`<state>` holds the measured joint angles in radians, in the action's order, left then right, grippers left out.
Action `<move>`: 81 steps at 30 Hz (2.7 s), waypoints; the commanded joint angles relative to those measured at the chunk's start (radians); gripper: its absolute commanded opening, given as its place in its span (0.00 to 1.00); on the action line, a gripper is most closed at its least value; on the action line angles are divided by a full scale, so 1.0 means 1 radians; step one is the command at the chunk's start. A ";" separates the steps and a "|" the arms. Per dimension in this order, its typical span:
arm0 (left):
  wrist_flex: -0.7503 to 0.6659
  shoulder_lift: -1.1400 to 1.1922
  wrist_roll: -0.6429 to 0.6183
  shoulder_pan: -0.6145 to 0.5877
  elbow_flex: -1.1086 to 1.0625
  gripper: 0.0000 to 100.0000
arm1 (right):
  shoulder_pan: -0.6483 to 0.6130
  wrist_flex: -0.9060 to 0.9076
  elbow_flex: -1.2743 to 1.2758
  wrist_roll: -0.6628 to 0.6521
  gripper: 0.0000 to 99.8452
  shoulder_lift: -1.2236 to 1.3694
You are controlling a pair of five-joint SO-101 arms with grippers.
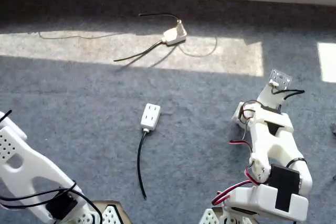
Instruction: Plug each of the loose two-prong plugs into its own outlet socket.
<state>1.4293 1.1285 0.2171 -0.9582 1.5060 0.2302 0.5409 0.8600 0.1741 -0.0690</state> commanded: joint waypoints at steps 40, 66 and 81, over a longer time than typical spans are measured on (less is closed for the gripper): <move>0.110 0.314 0.095 0.010 0.047 0.03 | 0.001 -0.021 -0.027 -0.002 0.01 -0.002; 0.347 0.298 0.358 0.097 0.038 0.01 | -0.001 -0.022 -0.031 -0.002 0.01 -0.002; 0.338 -0.476 0.307 0.275 -1.004 0.01 | -0.001 -0.022 -0.031 -0.002 0.01 -0.002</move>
<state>1.7469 0.9030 0.5286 -0.7940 0.8324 0.2302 0.5378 0.8600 0.1741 -0.0690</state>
